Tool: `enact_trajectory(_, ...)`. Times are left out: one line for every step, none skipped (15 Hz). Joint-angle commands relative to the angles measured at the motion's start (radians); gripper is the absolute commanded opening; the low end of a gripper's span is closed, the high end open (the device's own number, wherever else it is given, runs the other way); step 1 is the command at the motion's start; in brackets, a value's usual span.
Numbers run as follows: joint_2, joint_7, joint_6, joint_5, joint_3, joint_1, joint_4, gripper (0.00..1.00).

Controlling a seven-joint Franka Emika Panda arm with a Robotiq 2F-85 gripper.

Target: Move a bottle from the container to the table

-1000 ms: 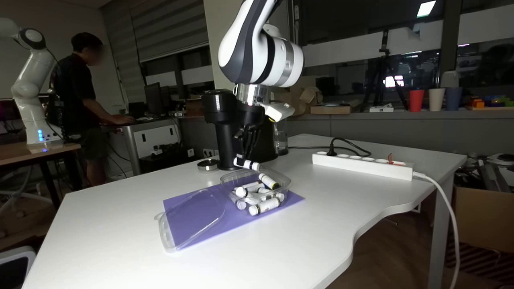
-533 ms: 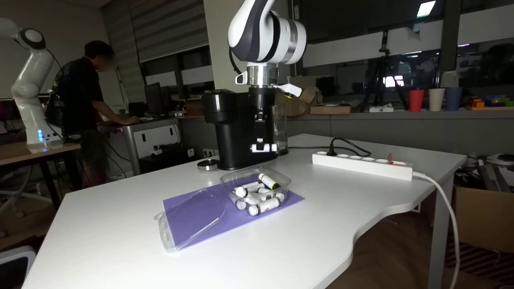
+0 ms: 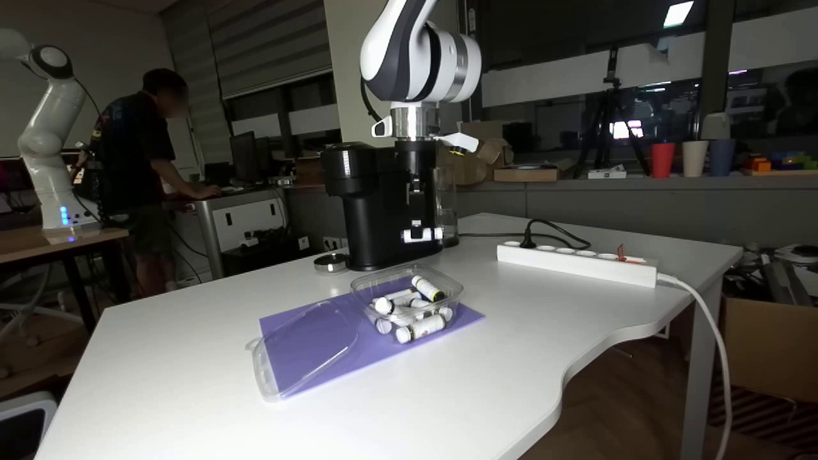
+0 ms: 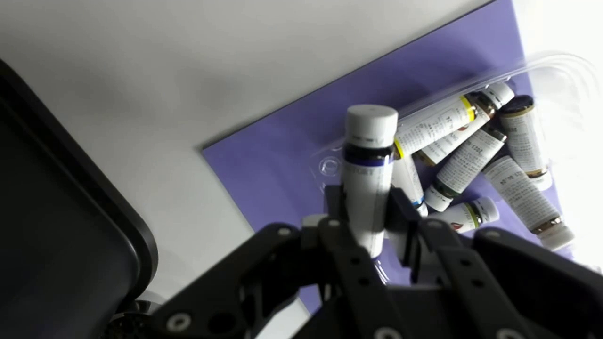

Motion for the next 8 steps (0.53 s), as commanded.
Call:
enact_trajectory(-0.003,-0.013,-0.001,0.022,-0.026,0.023,0.002,0.27)
enact_trajectory(0.013,-0.017,0.017,0.009,-0.032,0.029,0.018,0.07)
enact_trajectory(0.027,-0.019,0.021,0.002,-0.038,0.036,0.034,0.07)
enact_trajectory(0.050,-0.027,0.023,-0.007,-0.046,0.045,0.059,0.07)
enact_trajectory(0.068,-0.043,0.016,-0.009,-0.048,0.050,0.078,0.07)
enact_trajectory(0.092,-0.061,0.013,-0.012,-0.051,0.054,0.107,0.07)
enact_trajectory(0.118,-0.083,0.007,-0.013,-0.052,0.057,0.137,0.07)
enact_trajectory(0.144,-0.100,0.008,-0.016,-0.056,0.061,0.171,0.07)
